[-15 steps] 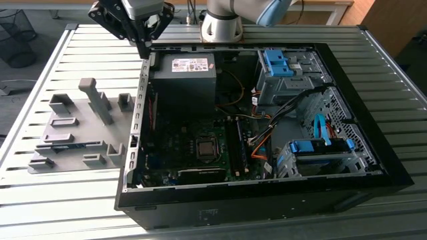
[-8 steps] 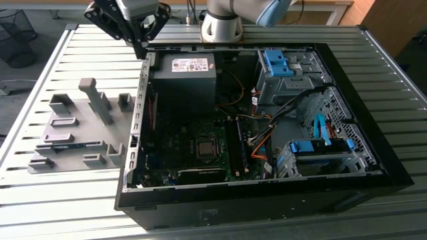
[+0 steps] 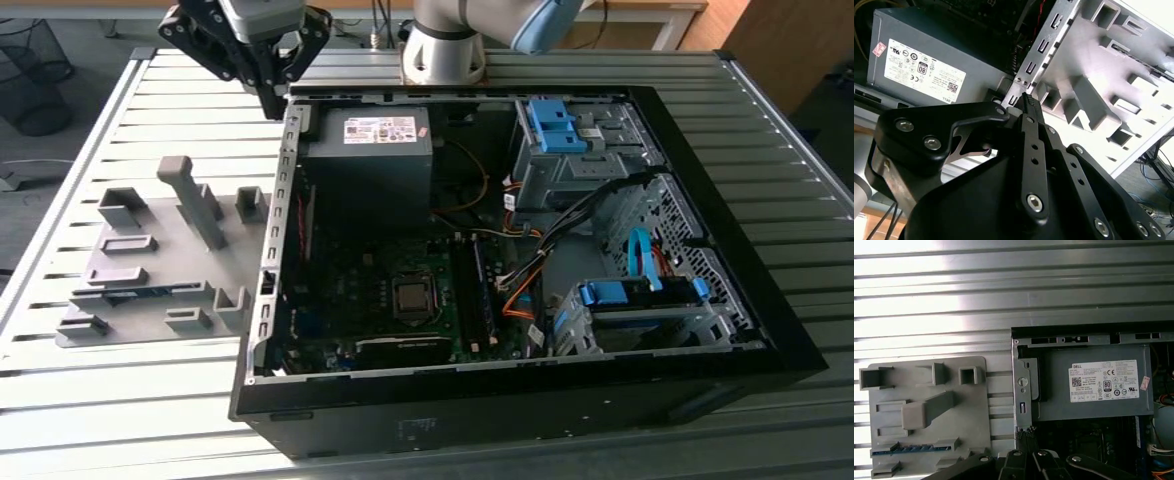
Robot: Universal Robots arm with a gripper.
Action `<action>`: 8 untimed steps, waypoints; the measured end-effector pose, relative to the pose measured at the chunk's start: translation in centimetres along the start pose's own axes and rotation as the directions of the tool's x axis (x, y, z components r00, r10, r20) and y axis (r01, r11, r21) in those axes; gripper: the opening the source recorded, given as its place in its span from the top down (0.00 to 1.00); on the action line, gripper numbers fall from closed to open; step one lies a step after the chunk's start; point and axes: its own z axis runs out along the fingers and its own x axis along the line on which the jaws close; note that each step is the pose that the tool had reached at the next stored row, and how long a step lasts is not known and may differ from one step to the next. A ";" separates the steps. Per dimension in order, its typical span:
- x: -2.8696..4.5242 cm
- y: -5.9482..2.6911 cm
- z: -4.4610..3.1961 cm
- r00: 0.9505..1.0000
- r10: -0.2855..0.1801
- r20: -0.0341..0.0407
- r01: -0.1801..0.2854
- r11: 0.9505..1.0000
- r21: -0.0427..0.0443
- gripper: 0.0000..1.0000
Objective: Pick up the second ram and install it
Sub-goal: 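Reach for the second ram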
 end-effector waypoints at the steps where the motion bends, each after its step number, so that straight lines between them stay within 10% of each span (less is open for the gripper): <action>1: 0.08 -0.01 0.01 1.000 0.000 0.000 0.000 1.000 0.000 0.89; 8: 0.66 -0.05 0.08 1.000 0.000 -0.002 0.000 1.000 0.000 0.89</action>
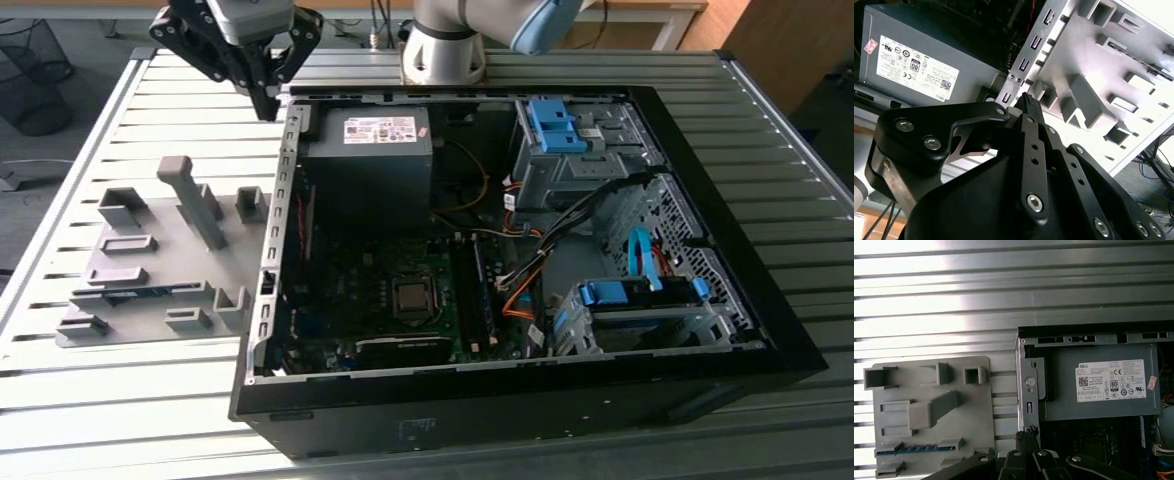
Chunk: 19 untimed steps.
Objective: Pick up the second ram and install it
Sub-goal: 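Reach for the second ram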
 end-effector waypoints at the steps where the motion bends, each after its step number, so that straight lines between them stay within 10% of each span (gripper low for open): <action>1: 0.08 -0.01 0.01 1.000 0.000 0.000 0.000 1.000 0.000 0.89; 19: 1.50 -0.12 0.18 1.000 0.000 -0.004 0.000 1.000 0.000 0.89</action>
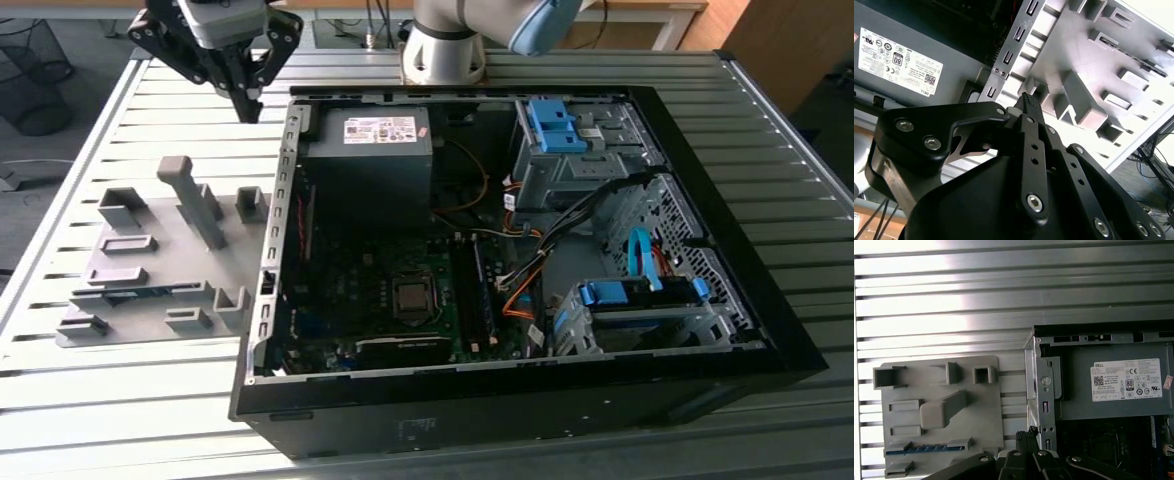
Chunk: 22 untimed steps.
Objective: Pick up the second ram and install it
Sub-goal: 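Reach for the second ram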
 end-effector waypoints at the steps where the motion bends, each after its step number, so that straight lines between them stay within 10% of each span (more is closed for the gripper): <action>1: 0.07 -0.01 0.01 1.000 0.000 0.000 0.000 1.000 0.000 0.89; 22: 1.61 -0.13 0.20 1.000 0.000 -0.004 0.000 1.000 0.000 0.89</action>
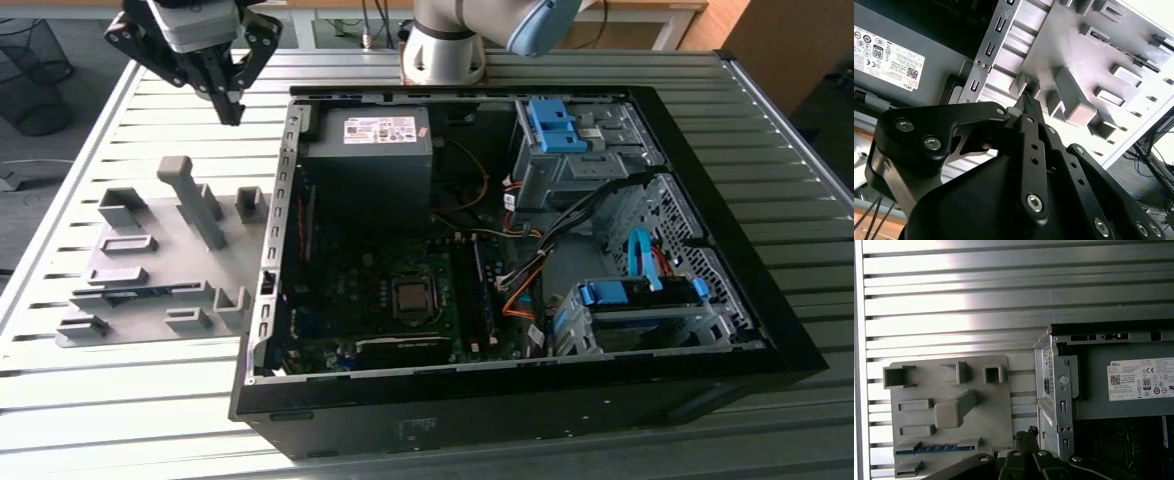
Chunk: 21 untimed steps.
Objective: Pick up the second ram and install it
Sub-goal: 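Reach for the second ram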
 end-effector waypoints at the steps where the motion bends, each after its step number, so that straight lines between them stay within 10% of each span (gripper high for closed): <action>1: 0.07 -0.01 0.01 1.000 0.000 0.000 0.000 1.000 0.000 0.89; 21: 1.50 -0.12 0.18 1.000 0.000 -0.003 0.000 1.000 0.000 0.89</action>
